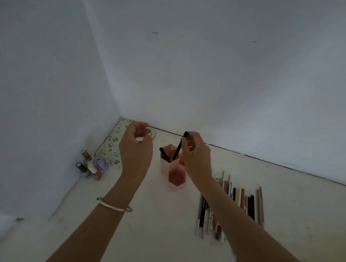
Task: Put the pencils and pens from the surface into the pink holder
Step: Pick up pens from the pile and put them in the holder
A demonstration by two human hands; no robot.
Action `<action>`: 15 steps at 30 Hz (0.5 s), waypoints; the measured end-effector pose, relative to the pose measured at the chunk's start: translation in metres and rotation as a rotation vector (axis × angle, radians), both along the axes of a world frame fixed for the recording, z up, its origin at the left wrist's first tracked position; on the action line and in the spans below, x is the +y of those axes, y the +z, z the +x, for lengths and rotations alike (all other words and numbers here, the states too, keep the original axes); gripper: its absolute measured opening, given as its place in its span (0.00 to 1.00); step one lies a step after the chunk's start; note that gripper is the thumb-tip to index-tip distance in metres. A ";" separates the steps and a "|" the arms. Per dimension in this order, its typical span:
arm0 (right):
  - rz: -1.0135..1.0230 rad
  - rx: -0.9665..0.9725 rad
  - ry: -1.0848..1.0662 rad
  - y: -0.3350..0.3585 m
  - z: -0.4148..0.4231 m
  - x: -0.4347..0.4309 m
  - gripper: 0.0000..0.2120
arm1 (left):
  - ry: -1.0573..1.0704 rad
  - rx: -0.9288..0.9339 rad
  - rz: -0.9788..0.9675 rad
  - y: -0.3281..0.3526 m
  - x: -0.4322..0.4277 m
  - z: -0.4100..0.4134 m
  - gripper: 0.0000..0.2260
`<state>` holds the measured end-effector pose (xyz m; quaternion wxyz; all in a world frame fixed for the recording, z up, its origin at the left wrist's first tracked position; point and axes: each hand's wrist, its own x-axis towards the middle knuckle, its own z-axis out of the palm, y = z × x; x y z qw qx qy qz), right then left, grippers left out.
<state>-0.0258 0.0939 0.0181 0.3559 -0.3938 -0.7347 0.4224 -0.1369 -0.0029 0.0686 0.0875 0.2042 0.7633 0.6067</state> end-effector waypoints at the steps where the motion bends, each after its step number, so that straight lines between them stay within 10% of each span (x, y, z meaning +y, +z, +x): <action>1: 0.012 -0.078 0.027 -0.006 0.001 -0.002 0.04 | -0.027 -0.007 -0.003 0.001 0.000 0.006 0.14; 9: 0.227 -0.184 -0.074 -0.003 0.052 0.024 0.19 | -0.405 0.003 -0.204 -0.023 0.022 0.093 0.04; 15: 0.111 -0.192 -0.161 0.001 0.103 0.052 0.16 | -0.690 0.192 -0.838 -0.093 0.042 0.145 0.11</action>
